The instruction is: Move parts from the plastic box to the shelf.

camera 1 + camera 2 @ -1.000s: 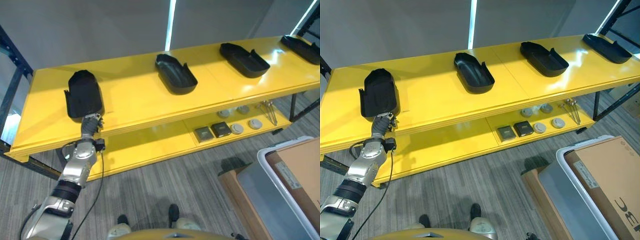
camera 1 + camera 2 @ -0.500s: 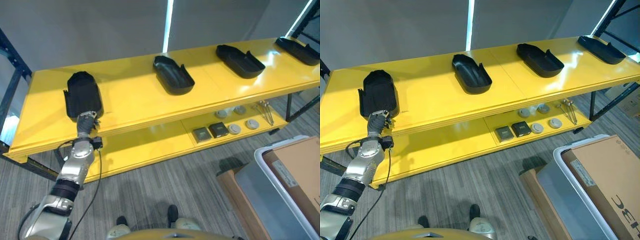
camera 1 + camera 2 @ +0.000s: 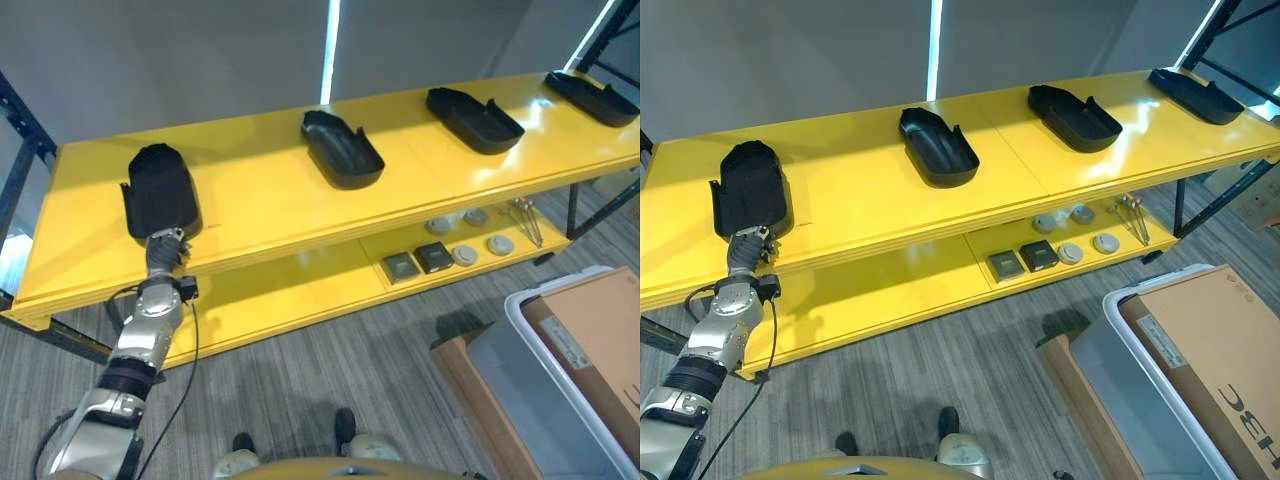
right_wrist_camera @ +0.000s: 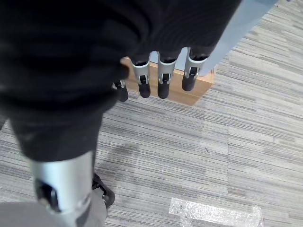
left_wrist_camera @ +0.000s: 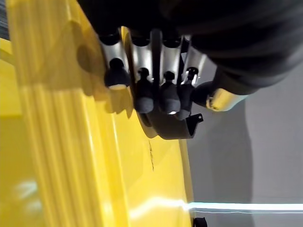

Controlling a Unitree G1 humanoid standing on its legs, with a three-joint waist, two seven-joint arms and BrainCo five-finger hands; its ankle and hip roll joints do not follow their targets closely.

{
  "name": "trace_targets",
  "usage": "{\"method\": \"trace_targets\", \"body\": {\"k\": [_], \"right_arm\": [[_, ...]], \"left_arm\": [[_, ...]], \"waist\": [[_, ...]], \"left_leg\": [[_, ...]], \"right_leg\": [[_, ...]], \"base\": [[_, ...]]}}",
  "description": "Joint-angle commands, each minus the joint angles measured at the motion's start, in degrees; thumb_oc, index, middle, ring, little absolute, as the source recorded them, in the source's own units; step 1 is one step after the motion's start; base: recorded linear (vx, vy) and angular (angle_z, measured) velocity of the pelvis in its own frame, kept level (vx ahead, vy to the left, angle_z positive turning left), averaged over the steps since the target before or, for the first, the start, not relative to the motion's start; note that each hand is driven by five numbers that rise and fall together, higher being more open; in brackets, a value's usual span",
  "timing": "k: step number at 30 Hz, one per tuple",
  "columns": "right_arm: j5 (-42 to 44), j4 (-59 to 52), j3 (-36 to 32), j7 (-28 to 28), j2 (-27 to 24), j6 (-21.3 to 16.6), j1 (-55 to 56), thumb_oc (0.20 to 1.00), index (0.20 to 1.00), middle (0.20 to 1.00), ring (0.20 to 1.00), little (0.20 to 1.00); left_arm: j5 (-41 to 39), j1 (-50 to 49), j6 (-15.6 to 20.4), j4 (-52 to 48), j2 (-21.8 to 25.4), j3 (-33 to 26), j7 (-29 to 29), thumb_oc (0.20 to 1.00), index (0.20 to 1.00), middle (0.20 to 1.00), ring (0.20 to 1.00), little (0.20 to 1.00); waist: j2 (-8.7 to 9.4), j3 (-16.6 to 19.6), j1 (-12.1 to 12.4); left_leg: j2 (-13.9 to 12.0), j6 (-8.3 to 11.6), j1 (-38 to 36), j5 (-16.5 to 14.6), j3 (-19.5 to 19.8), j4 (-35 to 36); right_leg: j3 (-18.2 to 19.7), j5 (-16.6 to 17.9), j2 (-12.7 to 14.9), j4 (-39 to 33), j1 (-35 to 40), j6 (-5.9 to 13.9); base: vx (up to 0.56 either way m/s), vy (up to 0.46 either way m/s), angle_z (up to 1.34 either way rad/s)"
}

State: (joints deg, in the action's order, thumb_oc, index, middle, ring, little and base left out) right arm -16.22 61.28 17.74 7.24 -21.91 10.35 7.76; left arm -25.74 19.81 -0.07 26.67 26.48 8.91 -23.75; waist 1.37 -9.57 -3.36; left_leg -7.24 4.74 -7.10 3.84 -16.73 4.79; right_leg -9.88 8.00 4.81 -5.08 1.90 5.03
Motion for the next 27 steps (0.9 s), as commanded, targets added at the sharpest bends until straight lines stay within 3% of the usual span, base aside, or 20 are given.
{"method": "trace_targets", "body": {"k": [1,11,27], "right_arm": [[-1.52,-0.27,2.26,-0.58,-2.49,1.43,0.05,1.0,1.0,1.0,1.0,1.0],[-1.28,-1.83,3.02,-0.84,-3.4,1.55,0.26,1.0,1.0,1.0,1.0,1.0],[-0.92,-2.61,3.65,-1.65,-3.89,1.32,0.19,1.0,1.0,1.0,1.0,1.0]], "left_arm": [[-0.66,8.17,2.15,5.89,1.95,-0.12,-1.62,0.2,0.2,0.2,0.2,0.2],[-2.14,12.11,5.09,12.41,4.11,-1.01,0.0,0.2,0.2,0.2,0.2,0.2],[-2.96,16.38,4.96,16.56,7.36,-1.2,0.93,0.2,0.2,0.2,0.2,0.2]], "waist": [[0.57,-0.39,-0.41],[1.02,-1.47,-1.51],[1.55,-2.07,-2.46]], "left_leg": [[-0.32,-1.73,3.93,-5.93,0.26,-6.0],[-0.67,-1.62,4.73,-5.9,-0.2,-6.7],[-1.01,-1.47,5.79,-6.01,-0.46,-7.52]], "right_leg": [[1.21,-7.15,3.01,3.37,0.33,4.37],[1.72,-6.85,2.77,3.49,-0.54,4.38],[2.49,-6.96,2.31,3.75,-1.42,4.23]], "base": [[0.0,0.0,0.0],[0.0,0.0,-0.01],[0.0,-0.004,-0.02]]}}
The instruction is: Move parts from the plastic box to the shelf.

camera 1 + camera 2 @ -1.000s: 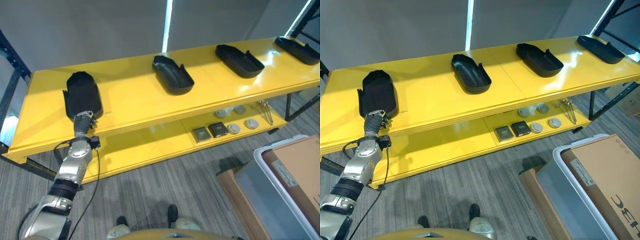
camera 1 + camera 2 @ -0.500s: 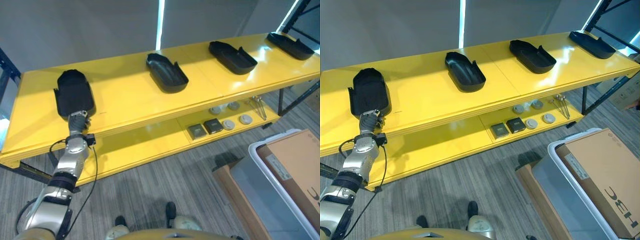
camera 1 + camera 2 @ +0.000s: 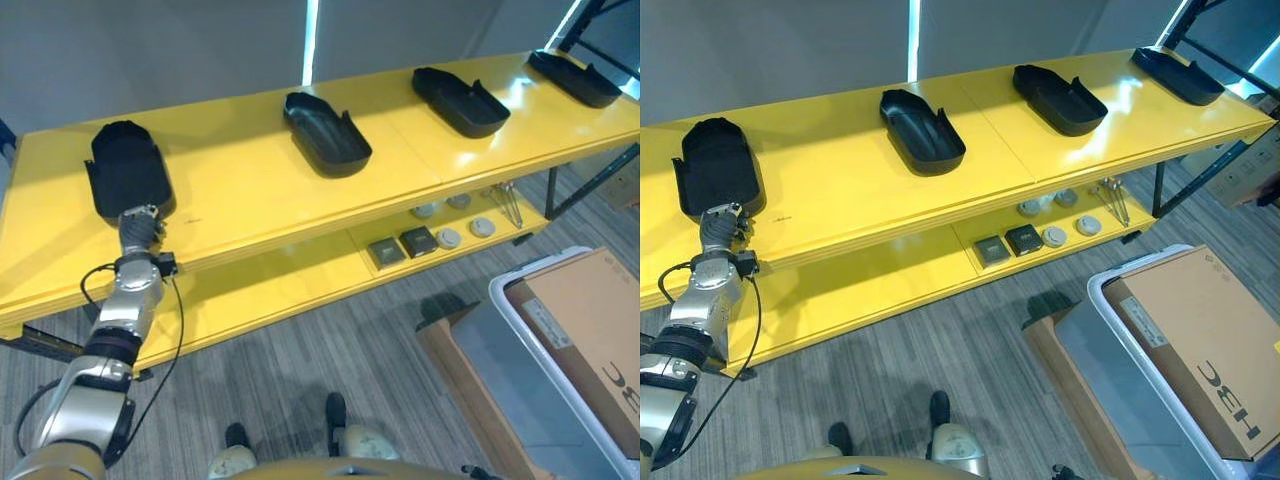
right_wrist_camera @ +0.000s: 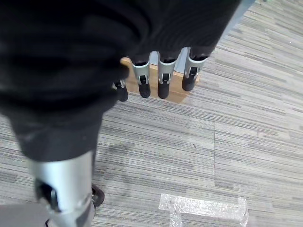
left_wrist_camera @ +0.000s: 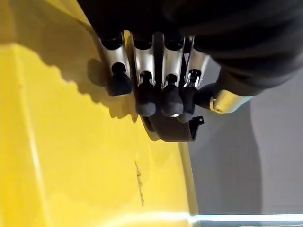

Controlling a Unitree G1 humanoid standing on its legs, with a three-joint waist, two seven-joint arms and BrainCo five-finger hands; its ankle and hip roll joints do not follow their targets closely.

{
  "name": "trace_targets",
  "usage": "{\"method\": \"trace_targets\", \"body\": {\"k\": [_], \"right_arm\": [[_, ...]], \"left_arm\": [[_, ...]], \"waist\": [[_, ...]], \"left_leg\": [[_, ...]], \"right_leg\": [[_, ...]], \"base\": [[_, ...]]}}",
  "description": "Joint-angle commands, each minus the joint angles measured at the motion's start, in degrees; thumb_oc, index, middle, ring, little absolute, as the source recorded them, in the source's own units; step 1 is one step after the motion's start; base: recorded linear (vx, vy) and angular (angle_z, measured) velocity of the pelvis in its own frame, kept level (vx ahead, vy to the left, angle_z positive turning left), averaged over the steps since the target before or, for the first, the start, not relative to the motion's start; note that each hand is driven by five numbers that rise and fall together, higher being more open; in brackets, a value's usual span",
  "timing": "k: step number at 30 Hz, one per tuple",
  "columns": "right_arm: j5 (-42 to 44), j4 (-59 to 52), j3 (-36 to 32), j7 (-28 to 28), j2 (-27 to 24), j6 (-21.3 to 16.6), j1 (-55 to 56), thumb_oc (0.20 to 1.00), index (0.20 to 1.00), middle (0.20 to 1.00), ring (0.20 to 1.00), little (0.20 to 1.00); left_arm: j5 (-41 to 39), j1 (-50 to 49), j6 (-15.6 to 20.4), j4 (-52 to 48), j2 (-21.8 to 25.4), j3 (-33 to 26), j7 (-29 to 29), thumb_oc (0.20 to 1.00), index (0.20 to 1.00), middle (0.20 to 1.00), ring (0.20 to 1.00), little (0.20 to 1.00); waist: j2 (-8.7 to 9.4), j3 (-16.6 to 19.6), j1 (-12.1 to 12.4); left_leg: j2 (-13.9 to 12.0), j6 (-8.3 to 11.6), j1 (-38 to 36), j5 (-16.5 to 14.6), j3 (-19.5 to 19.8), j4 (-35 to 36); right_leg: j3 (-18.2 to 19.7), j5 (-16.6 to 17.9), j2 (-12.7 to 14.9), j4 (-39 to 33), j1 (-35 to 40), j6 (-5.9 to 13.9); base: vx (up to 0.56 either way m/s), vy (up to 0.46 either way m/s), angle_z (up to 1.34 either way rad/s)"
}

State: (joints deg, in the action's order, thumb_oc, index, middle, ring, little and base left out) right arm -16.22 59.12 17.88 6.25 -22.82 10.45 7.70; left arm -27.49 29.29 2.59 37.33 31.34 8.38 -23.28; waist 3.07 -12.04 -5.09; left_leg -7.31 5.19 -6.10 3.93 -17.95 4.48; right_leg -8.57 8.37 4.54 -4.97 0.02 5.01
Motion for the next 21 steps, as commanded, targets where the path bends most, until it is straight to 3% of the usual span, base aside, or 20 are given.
{"method": "trace_targets", "body": {"k": [1,6,7,8,9,14,15,18,21], "right_arm": [[-0.94,-0.34,3.55,-0.48,-2.89,1.09,0.35,1.0,1.0,1.0,1.0,1.0],[-0.89,-0.02,3.12,-0.18,-2.79,0.51,0.57,1.0,1.0,1.0,1.0,1.0],[-0.96,0.07,3.0,-0.15,-2.67,0.35,0.68,1.0,1.0,1.0,1.0,1.0],[-0.97,0.14,2.97,-0.09,-2.57,0.26,0.74,1.0,1.0,1.0,1.0,1.0],[-0.96,0.22,2.94,-0.02,-2.49,0.15,0.78,1.0,1.0,1.0,1.0,1.0],[-1.08,0.96,2.19,0.43,-1.59,-0.42,1.08,1.0,1.0,1.0,1.0,1.0],[-0.96,1.18,1.64,0.73,-0.97,-0.55,1.24,1.0,1.0,1.0,1.0,1.0],[-0.59,1.44,0.14,0.91,-0.1,-0.13,1.21,1.0,1.0,1.0,1.0,1.0],[-0.28,1.28,-1.0,0.99,0.3,0.43,1.01,1.0,1.0,1.0,1.0,1.0]], "left_arm": [[-1.33,7.04,2.56,6.02,2.64,-0.72,0.86,0.2,0.2,0.2,0.2,0.2],[-2.07,6.62,4.28,5.16,2.34,-0.35,2.45,0.2,0.2,0.2,0.2,0.2],[-2.06,6.05,4.98,4.53,1.92,-0.29,3.0,0.404,0.404,0.404,0.404,0.404],[-2.03,5.58,5.67,3.96,1.43,-0.2,3.35,0.903,0.903,0.903,0.903,0.903],[-2.32,5.18,6.32,3.42,1.02,-0.14,3.95,1.0,1.0,1.0,1.0,1.0],[-3.14,1.13,9.86,-3.44,-1.45,-0.08,7.51,1.0,1.0,1.0,1.0,1.0],[-3.55,-1.7,12.69,-8.58,-2.78,0.12,8.02,1.0,1.0,1.0,1.0,1.0],[-3.63,-8.49,14.72,-21.83,-4.44,0.03,13.32,1.0,1.0,1.0,1.0,1.0],[-3.32,-13.99,10.04,-27.33,-5.45,-0.23,14.68,1.0,1.0,1.0,1.0,1.0]], "waist": [[-0.15,0.39,-0.75],[-0.26,0.39,-0.57],[-0.26,0.51,-0.43],[-0.3,0.6,-0.31],[-0.34,0.66,-0.21],[-0.73,1.3,0.78],[-0.85,1.63,1.4],[-1.24,2.26,3.07],[-1.75,2.63,4.27]], "left_leg": [[-0.95,-1.93,4.84,-6.11,0.74,-7.2],[-0.78,-1.97,4.77,-6.19,0.93,-7.09],[-0.76,-1.97,4.66,-6.19,0.96,-7.03],[-0.73,-1.97,4.57,-6.21,1.0,-6.97],[-0.7,-1.98,4.51,-6.22,1.02,-6.94],[-0.24,-2.13,3.97,-6.33,1.44,-6.48],[-0.03,-2.18,3.53,-6.4,1.67,-6.13],[0.37,-2.13,2.72,-6.54,2.3,-5.6],[0.57,-1.97,1.93,-6.43,2.58,-4.86]], "right_leg": [[1.17,-7.34,2.56,3.63,0.42,4.24],[1.01,-7.27,2.67,3.46,0.54,4.3],[0.92,-7.28,2.7,3.39,0.68,4.28],[0.85,-7.3,2.73,3.38,0.76,4.27],[0.79,-7.32,2.77,3.38,0.83,4.26],[0.3,-7.45,3.04,3.09,1.58,4.15],[-0.08,-7.56,3.25,2.96,2.1,4.06],[-1.11,-7.57,3.74,2.5,3.29,3.87],[-1.88,-7.43,3.92,1.87,4.35,3.72]], "base": [[0.0,0.0,0.0],[0.0,0.0,0.0],[0.0,0.0,0.0],[0.0,0.0,0.0],[0.0,0.0,0.0],[0.0,0.0,0.01],[0.0,0.0,0.0],[-0.04,-0.006,0.07],[-0.05,-0.007,0.08]]}}
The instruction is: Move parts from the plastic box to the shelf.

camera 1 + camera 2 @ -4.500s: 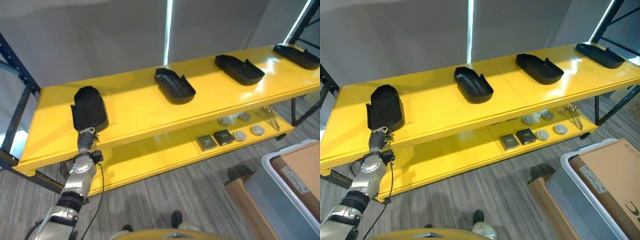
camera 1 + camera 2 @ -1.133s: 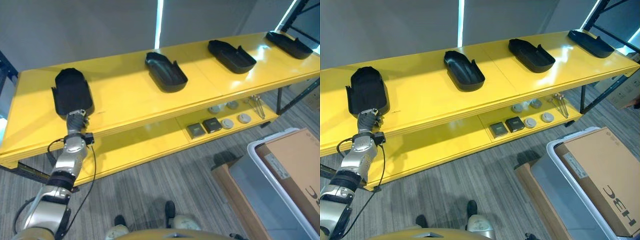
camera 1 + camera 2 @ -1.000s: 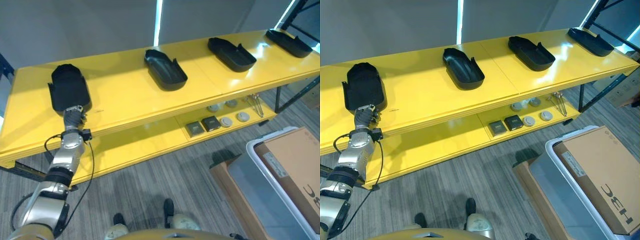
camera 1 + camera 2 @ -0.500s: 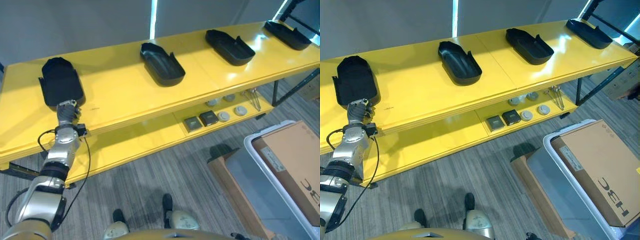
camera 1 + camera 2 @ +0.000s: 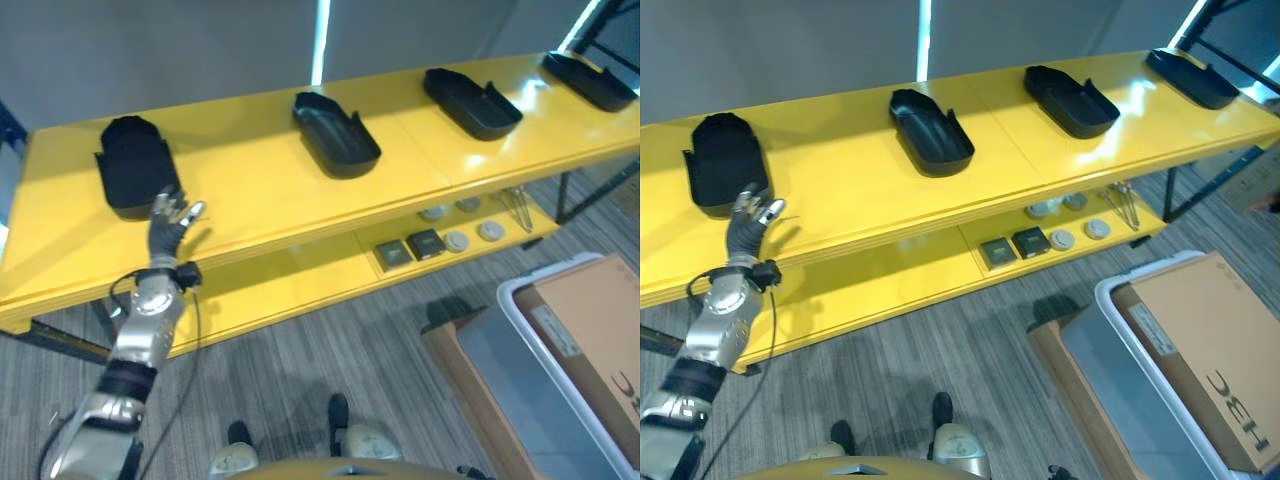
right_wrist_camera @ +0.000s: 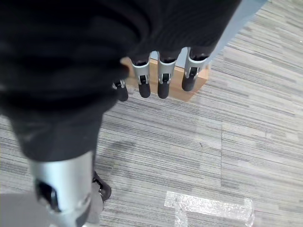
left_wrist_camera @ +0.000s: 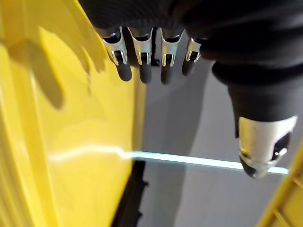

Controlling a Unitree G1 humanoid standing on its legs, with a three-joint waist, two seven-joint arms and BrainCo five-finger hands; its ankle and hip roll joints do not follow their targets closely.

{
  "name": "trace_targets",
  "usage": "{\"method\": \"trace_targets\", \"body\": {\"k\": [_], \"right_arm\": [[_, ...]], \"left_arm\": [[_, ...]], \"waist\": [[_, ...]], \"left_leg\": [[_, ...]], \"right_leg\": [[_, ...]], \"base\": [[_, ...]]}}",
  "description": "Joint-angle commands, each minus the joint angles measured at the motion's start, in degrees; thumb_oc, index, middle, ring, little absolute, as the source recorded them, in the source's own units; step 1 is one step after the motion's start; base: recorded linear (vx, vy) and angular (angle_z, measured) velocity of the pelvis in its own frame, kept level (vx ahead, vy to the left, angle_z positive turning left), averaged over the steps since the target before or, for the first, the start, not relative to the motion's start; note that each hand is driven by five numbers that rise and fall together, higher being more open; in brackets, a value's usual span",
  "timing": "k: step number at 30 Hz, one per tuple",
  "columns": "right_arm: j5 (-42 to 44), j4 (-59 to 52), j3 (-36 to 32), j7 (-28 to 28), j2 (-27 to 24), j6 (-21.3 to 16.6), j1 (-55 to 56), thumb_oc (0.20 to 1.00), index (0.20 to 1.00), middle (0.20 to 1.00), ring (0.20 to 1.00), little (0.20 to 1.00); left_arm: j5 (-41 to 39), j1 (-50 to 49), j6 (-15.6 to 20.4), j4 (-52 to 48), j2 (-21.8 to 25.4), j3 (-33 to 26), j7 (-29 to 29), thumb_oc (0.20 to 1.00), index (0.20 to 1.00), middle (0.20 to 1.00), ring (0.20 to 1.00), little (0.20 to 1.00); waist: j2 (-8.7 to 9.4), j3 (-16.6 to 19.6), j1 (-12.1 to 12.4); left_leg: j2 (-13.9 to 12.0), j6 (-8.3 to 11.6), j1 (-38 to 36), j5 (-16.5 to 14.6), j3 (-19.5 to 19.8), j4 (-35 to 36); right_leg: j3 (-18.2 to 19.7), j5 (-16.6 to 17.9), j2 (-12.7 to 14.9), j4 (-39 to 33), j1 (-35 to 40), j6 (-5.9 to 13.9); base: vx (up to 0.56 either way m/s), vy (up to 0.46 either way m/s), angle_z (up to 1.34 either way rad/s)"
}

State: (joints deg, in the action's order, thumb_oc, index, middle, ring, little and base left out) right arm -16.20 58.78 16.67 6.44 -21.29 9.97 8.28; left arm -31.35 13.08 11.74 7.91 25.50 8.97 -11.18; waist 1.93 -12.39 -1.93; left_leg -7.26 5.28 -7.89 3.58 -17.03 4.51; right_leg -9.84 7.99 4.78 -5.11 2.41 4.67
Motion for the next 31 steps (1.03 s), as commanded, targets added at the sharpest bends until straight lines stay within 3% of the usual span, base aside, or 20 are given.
{"method": "trace_targets", "body": {"k": [1,4,8,15,22,24,26,31], "right_arm": [[-0.15,1.52,0.03,0.87,-1.1,1.09,0.42,1.0,1.0,1.0,1.0,1.0],[1.09,0.61,-0.72,0.68,-0.82,2.9,-0.16,1.0,1.0,1.0,1.0,1.0],[2.46,1.85,-1.34,0.89,-0.48,3.5,-1.08,1.0,1.0,1.0,1.0,1.0],[4.31,3.46,-1.49,0.84,0.06,3.8,-1.85,1.0,1.0,1.0,1.0,1.0],[4.58,6.34,-1.15,-1.32,0.51,3.95,-3.33,1.0,1.0,1.0,1.0,1.0],[4.6,8.11,-0.91,-1.26,1.13,3.8,-4.37,1.0,1.0,1.0,1.0,1.0],[4.36,9.12,-0.75,-1.27,1.53,3.88,-5.09,1.0,1.0,1.0,1.0,1.0],[3.82,10.45,-0.31,-1.23,2.14,3.89,-5.93,1.0,1.0,1.0,1.0,1.0]], "left_arm": [[1.04,1.17,0.5,1.78,0.36,-0.73,3.85,1.0,1.0,1.0,1.0,1.0],[1.94,-4.35,-2.27,-0.94,1.35,-0.97,9.99,1.0,1.0,1.0,1.0,1.0],[-7.33,-10.91,-6.88,-2.42,1.29,-0.61,19.44,1.0,1.0,1.0,1.0,1.0],[-11.16,-21.05,-10.97,6.02,-0.14,1.34,21.13,1.0,1.0,1.0,1.0,1.0],[-2.18,-25.68,-6.93,29.02,-3.67,0.12,18.72,1.0,1.0,1.0,1.0,1.0],[2.18,-24.57,-4.12,43.37,-6.84,-2.83,17.5,1.0,1.0,1.0,1.0,1.0],[4.72,-22.89,-4.01,51.35,-8.12,-4.75,15.66,1.0,1.0,1.0,1.0,1.0],[4.75,-19.92,-3.54,58.3,-10.28,-6.3,15.2,1.0,1.0,1.0,1.0,1.0]], "waist": [[-0.75,3.27,1.39],[-1.47,3.81,2.75],[-2.32,4.28,4.56],[-2.73,4.45,6.83],[-2.37,5.13,8.46],[-2.1,5.61,8.57],[-1.85,6.19,8.41],[-1.47,6.87,7.62]], "left_leg": [[0.56,-2.06,3.66,-5.87,1.64,-4.55],[0.76,-2.07,2.85,-5.57,1.89,-3.47],[1.17,-2.15,2.16,-5.33,2.51,-2.57],[1.79,-2.28,1.52,-5.2,3.5,-2.21],[2.36,-2.33,1.56,-4.61,4.47,-1.12],[2.56,-2.37,1.57,-4.4,4.77,-0.74],[2.67,-2.42,1.58,-4.26,4.95,-0.36],[2.63,-2.38,1.26,-4.33,4.91,0.16]], "right_leg": [[-0.71,-6.91,3.71,1.89,1.98,3.97],[-1.74,-6.8,3.98,1.65,2.83,3.9],[-3.06,-6.47,4.38,1.2,3.76,3.87],[-4.62,-5.65,4.98,0.45,4.89,4.09],[-5.21,-5.14,5.15,0.11,4.51,4.27],[-4.99,-5.12,5.17,0.11,4.27,4.31],[-4.6,-5.1,5.15,0.11,3.94,4.34],[-3.72,-5.24,5.04,0.11,3.6,4.31]], "base": [[-0.05,-0.007,0.05],[-0.09,-0.011,0.16],[-0.1,-0.008,0.13],[-0.08,-0.021,0.15],[-0.06,-0.025,0.11],[-0.04,-0.016,0.06],[-0.02,-0.01,0.05],[-0.01,-0.002,0.04]]}}
